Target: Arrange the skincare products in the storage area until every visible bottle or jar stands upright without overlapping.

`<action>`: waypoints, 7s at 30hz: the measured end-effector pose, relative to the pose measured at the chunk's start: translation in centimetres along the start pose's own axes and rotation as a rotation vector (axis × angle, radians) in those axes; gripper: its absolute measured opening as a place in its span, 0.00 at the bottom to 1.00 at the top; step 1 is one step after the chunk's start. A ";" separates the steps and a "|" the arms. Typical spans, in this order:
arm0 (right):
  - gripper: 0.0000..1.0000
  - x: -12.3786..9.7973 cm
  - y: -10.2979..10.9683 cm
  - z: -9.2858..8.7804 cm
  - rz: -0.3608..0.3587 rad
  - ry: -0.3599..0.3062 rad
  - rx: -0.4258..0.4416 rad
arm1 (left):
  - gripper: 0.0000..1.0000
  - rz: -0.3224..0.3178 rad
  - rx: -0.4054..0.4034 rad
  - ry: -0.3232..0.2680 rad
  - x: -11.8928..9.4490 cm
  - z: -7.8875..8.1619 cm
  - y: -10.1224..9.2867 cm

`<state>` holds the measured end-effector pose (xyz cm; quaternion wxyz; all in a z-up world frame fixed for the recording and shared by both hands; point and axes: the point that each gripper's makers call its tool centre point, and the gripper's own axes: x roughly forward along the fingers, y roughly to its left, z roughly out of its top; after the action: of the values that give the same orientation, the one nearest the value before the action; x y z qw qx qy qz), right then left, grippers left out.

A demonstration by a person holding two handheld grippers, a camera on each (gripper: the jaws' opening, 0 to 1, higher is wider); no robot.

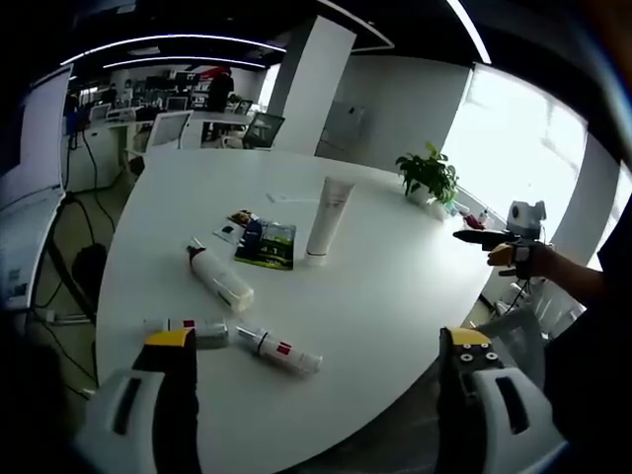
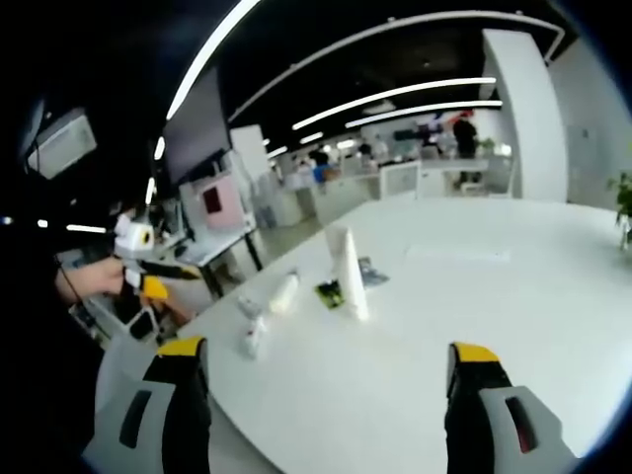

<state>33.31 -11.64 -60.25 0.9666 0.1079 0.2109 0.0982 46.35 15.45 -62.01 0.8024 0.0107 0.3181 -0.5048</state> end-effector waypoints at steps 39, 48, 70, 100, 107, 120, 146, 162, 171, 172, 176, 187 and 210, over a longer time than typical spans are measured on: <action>0.98 0.8 -1.9 -1.1 -0.025 0.017 0.057 | 0.95 0.079 -0.091 0.131 6.6 0.5 4.2; 0.98 0.7 -2.1 -1.2 -0.034 0.021 0.067 | 0.92 0.115 -0.121 0.166 8.6 0.2 5.4; 0.97 0.4 -2.8 -2.6 -0.063 0.033 0.106 | 0.87 0.257 -0.241 0.178 13.5 1.1 10.1; 0.97 1.1 -4.1 -3.6 -0.083 0.055 0.152 | 0.67 0.420 -0.261 0.210 17.4 0.6 15.2; 0.97 1.6 -4.3 -4.1 -0.081 0.066 0.160 | 0.62 0.429 -0.279 0.209 18.1 0.7 15.9; 0.96 2.5 -4.7 -4.1 -0.075 0.072 0.172 | 0.55 0.463 -0.246 0.296 19.3 -0.5 17.4; 0.95 3.1 -4.7 -4.5 -0.066 0.081 0.192 | 0.38 0.429 -0.113 0.421 20.4 -0.5 17.6; 0.95 3.7 -4.4 -4.6 -0.045 0.092 0.194 | 0.26 0.365 -0.110 0.447 20.2 -1.0 17.3; 0.94 3.9 -4.3 -4.3 -0.035 0.087 0.189 | 0.25 0.364 -0.093 0.446 19.8 -1.2 17.0; 0.94 4.0 -4.2 -4.3 -0.033 0.087 0.187 | 0.25 0.364 -0.092 0.442 19.7 -1.2 16.9; 0.95 4.1 -4.0 -4.2 -0.029 0.086 0.188 | 0.25 0.360 -0.088 0.431 19.6 -1.3 16.8; 0.92 6.2 -1.1 -3.7 0.065 0.071 0.229 | 0.24 0.350 -0.083 0.358 19.1 -0.7 16.0; 0.87 14.9 9.7 4.2 0.432 -0.045 0.364 | 0.24 0.249 0.032 0.010 12.6 7.7 9.1</action>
<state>46.98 0.46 -59.86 0.8924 0.3241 0.1758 0.2603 61.30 7.19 -65.21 0.8570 0.0654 0.3104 -0.4060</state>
